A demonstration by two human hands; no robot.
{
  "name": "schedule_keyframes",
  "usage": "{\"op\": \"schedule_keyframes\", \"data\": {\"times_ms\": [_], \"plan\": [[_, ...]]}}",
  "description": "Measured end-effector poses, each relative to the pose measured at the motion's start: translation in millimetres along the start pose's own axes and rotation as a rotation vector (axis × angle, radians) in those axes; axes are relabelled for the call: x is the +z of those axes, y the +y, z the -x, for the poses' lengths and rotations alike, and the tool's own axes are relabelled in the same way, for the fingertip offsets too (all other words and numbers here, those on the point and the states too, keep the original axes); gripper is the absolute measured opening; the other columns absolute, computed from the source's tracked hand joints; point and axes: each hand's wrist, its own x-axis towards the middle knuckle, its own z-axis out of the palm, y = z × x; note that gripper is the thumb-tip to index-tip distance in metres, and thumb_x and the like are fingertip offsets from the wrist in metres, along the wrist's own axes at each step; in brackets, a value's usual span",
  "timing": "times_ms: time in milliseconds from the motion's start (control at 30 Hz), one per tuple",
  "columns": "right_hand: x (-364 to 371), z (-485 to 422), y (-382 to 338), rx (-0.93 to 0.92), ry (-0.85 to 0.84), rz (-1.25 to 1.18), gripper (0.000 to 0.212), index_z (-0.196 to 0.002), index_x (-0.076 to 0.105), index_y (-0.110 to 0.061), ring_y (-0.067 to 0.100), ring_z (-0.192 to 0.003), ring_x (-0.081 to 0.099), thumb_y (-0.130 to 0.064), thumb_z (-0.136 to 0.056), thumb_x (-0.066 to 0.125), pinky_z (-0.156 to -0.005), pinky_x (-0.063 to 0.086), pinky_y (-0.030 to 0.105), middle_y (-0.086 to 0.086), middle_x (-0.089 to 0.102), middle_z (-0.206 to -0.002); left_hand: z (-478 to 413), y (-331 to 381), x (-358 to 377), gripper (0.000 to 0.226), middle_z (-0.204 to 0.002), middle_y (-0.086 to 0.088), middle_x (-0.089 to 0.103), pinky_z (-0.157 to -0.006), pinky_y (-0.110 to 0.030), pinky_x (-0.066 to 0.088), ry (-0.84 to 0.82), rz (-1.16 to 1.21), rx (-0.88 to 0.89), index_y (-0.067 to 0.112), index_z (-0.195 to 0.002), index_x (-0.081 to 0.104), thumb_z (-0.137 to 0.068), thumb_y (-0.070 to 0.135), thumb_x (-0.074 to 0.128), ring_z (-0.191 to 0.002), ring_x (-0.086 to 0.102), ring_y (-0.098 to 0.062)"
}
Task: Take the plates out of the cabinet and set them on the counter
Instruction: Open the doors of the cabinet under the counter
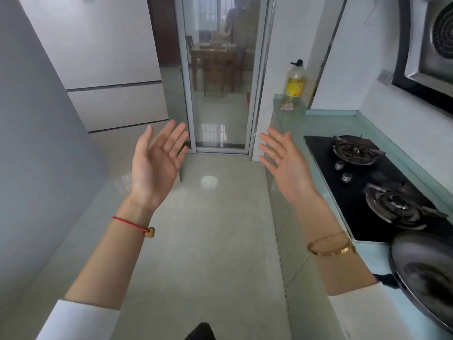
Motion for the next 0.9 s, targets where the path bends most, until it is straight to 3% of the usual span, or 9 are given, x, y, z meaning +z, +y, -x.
{"op": "schedule_keyframes", "data": {"times_ms": [167, 333, 900], "plan": [[0, -31, 22, 0.075, 0.002, -0.004, 0.049, -0.137, 0.052, -0.021, 0.004, -0.118, 0.060, -0.047, -0.103, 0.029, -0.102, 0.046, 0.029, -0.009, 0.065, -0.127, -31, -14, -8, 0.059, -0.147, -0.002, 0.057, -0.121, -0.036, 0.030, 0.017, -0.002, -0.039, 0.014, -0.149, 0.043, -0.102, 0.048, 0.033, -0.137, 0.052, -0.014], [-4, -86, 51, 0.089, 0.011, -0.004, 0.050, -0.138, 0.052, -0.022, 0.009, -0.123, 0.057, -0.048, -0.103, 0.028, -0.105, 0.045, 0.032, -0.010, 0.065, -0.126, -88, -31, -32, 0.060, -0.147, -0.002, 0.057, -0.121, -0.036, 0.031, 0.039, 0.000, -0.042, 0.013, -0.149, 0.042, -0.102, 0.048, 0.032, -0.137, 0.052, -0.014], [31, -377, 94, 0.085, 0.102, -0.059, 0.050, -0.137, 0.054, -0.019, 0.013, -0.119, 0.062, -0.045, -0.104, 0.027, -0.103, 0.047, 0.035, -0.005, 0.068, -0.124, -386, -43, -105, 0.058, -0.148, -0.001, 0.055, -0.121, -0.038, 0.031, -0.001, -0.013, -0.128, 0.015, -0.149, 0.042, -0.103, 0.047, 0.030, -0.138, 0.051, -0.015]]}}
